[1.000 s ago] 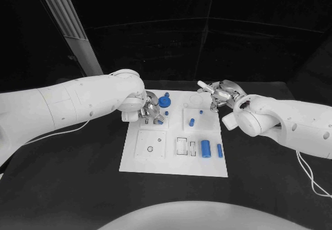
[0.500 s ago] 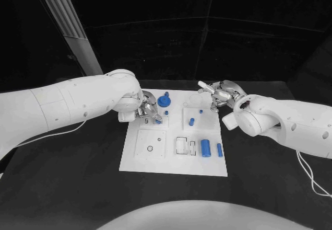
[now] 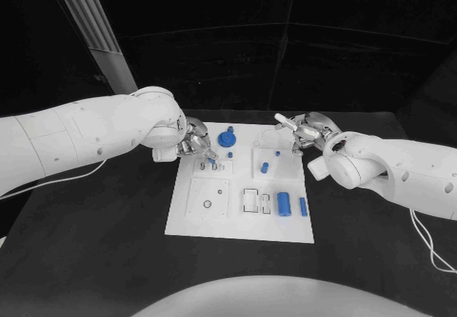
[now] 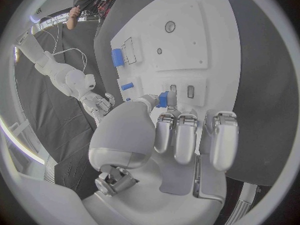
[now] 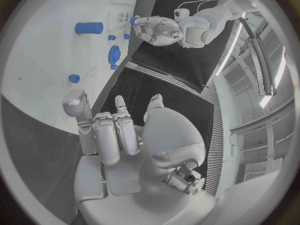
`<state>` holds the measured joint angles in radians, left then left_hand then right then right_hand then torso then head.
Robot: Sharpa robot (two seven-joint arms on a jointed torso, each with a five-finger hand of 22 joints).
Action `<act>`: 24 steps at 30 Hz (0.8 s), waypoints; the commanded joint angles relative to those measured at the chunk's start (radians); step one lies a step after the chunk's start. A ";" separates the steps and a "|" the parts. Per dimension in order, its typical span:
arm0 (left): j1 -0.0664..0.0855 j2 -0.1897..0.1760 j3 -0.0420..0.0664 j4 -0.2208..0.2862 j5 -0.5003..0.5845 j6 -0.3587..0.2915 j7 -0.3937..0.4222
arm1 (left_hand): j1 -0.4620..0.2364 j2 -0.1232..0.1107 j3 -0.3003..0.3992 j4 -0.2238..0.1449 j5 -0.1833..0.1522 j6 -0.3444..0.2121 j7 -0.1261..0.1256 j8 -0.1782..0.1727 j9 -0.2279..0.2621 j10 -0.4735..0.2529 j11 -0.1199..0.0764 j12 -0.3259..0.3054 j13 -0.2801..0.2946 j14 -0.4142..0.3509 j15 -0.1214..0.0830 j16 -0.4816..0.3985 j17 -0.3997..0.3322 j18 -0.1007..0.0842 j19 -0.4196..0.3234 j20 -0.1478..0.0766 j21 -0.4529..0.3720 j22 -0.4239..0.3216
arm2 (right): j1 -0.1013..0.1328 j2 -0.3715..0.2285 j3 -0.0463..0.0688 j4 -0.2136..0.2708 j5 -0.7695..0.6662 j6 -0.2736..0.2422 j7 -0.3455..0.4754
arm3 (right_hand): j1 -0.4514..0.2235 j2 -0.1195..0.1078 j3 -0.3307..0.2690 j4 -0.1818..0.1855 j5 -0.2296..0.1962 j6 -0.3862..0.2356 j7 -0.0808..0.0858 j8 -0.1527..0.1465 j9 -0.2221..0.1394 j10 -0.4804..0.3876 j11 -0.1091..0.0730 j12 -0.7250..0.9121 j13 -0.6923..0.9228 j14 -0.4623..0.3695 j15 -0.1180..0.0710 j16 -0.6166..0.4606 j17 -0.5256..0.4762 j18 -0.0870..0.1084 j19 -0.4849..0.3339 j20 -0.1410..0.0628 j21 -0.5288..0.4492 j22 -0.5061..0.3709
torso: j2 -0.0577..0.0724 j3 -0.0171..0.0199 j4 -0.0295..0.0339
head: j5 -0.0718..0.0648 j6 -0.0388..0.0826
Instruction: Assemble the parts on the task board
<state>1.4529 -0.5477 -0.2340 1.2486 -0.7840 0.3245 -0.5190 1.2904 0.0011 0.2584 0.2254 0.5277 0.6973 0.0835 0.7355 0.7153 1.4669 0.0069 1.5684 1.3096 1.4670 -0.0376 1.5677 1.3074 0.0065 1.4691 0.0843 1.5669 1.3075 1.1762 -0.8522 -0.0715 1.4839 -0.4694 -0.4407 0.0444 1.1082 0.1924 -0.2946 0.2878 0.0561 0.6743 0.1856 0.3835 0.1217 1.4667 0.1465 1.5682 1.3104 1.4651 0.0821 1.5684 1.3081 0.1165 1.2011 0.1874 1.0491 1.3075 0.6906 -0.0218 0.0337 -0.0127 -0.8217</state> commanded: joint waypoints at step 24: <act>0.003 0.013 0.000 -0.008 -0.005 0.015 -0.061 | 0.016 -0.017 0.013 -0.021 -0.001 0.037 -0.029 -0.014 0.014 0.104 -0.011 0.002 0.261 0.104 -0.014 0.003 0.263 -0.007 0.102 -0.014 0.004 0.263 | 0.000 0.005 0.000 -0.006 -0.004 -0.007 0.004 | 0.011 0.002 -0.006 0.000 0.000 -0.009 0.029 0.007 0.002 0.104 -0.005 0.003 0.260 0.106 -0.004 0.002 0.263 0.003 0.003 -0.002 -0.006 0.078 | 0.002 0.0000 -0.0019 | 0.013 -0.007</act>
<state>1.4565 -0.5369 -0.2343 1.2409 -0.7840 0.3418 -0.5578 1.2884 -0.0172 0.2716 0.2123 0.5230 0.7173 0.0713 0.7240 0.7233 1.4631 0.0034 1.5684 1.3096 1.4671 -0.0448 1.5677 1.3074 0.0066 1.4687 0.0778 1.5669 1.3075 1.1748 -0.8476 -0.0716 1.4784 -0.4702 -0.4426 0.0427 1.1082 0.1925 -0.2945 0.2878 0.0561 0.6744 0.1856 0.3833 0.1224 1.4667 0.1465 1.5682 1.3103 1.4651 0.0821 1.5684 1.3078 0.1164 1.2011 0.1874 1.0491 1.3074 0.6924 -0.0212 0.0313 0.0007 -0.8283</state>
